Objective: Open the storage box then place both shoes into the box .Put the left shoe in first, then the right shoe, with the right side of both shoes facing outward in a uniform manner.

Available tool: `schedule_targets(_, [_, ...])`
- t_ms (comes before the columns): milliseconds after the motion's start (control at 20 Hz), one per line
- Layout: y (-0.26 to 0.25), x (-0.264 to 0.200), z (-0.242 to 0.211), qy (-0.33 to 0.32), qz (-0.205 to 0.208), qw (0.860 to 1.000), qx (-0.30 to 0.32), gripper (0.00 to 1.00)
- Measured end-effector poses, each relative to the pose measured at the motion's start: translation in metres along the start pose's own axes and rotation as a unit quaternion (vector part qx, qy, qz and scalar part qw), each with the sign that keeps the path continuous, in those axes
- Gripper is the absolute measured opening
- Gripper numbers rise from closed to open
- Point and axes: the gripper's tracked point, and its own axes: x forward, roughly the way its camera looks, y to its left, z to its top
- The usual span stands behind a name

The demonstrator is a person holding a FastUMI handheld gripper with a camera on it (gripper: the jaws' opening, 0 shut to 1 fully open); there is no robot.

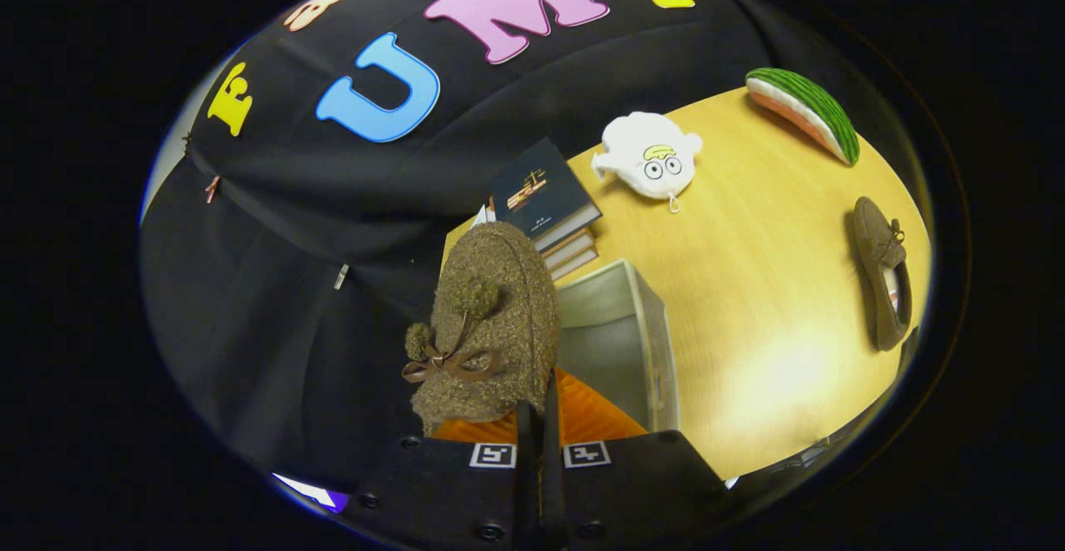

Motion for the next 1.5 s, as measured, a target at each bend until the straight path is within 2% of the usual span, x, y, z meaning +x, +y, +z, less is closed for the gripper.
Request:
schedule_targets(150, [0.007,0.025,-0.025,0.02,0.001,1.0,-0.001,0.06])
schedule_targets(250, [0.0,0.037,-0.039,0.031,-0.015,0.999,-0.008,0.06])
schedule_targets(550, [-0.014,0.064,-0.047,0.046,-0.044,0.998,0.009,0.06])
schedule_targets(800, [-0.011,0.083,-0.055,0.064,-0.045,0.997,0.012,0.06])
schedule_targets(850, [-0.007,0.077,-0.058,0.073,-0.039,0.996,0.016,0.11])
schedule_targets(950, [-0.01,0.08,-0.068,0.083,-0.047,0.995,0.0,0.54])
schedule_targets(1050, [0.004,0.076,-0.07,0.078,-0.02,0.997,-0.014,0.98])
schedule_targets(1200, [0.022,0.055,-0.066,0.089,0.022,0.995,-0.043,0.98])
schedule_targets(1300, [0.029,0.041,-0.048,0.077,0.042,0.994,-0.06,0.99])
schedule_targets(1500, [-0.008,-0.003,0.0,0.036,0.042,0.994,-0.093,0.98])
